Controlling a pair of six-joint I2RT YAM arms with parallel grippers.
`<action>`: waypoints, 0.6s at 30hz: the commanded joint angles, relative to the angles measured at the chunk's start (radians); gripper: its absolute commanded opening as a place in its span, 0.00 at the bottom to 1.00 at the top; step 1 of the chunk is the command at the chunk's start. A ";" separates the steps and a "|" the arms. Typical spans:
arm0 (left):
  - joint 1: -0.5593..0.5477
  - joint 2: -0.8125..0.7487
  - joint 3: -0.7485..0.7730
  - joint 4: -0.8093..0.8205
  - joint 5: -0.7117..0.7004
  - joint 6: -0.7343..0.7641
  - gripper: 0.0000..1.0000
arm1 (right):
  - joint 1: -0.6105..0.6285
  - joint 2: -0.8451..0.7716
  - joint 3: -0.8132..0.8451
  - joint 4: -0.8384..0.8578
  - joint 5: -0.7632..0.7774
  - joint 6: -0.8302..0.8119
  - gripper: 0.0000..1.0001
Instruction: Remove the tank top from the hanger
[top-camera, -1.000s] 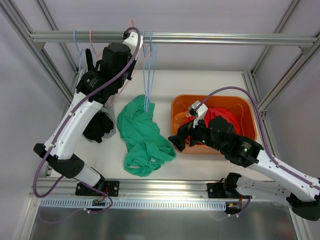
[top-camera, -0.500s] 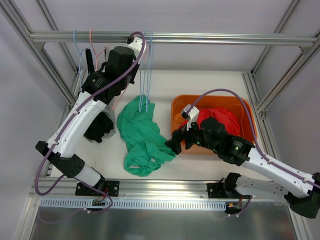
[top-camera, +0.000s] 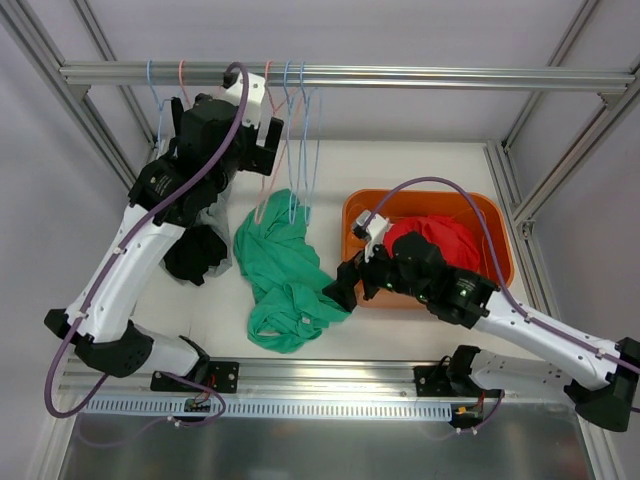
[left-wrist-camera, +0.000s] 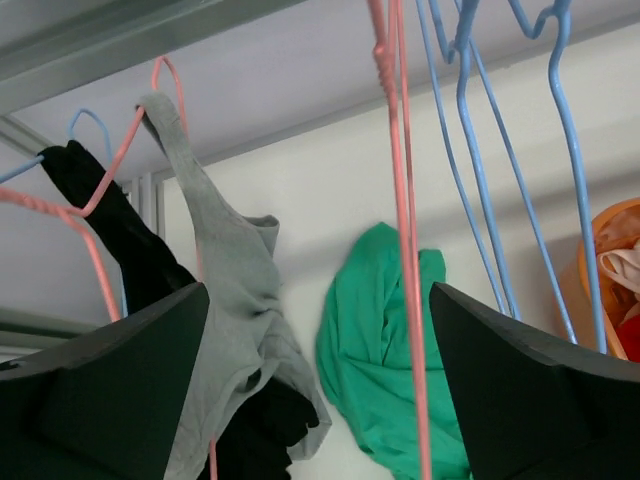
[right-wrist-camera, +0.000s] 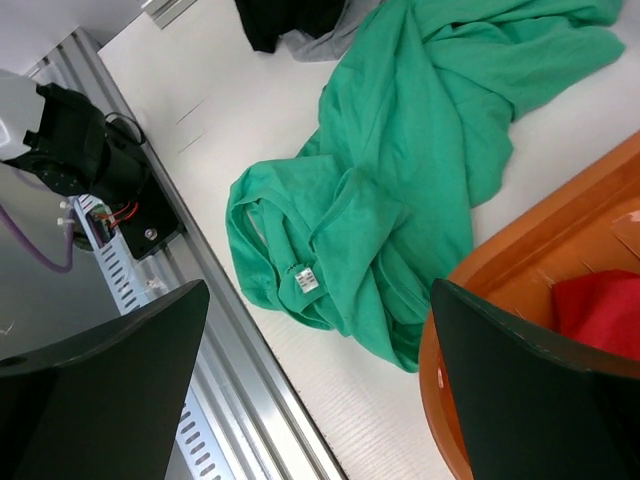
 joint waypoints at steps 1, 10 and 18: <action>0.010 -0.095 -0.031 0.017 -0.024 -0.045 0.99 | -0.003 0.034 0.042 0.060 -0.097 -0.040 1.00; 0.011 -0.504 -0.379 0.029 -0.124 -0.298 0.99 | 0.154 0.326 0.141 0.100 -0.041 -0.241 0.99; 0.010 -0.821 -0.685 0.029 -0.147 -0.330 0.99 | 0.189 0.667 0.270 0.152 0.075 -0.413 0.99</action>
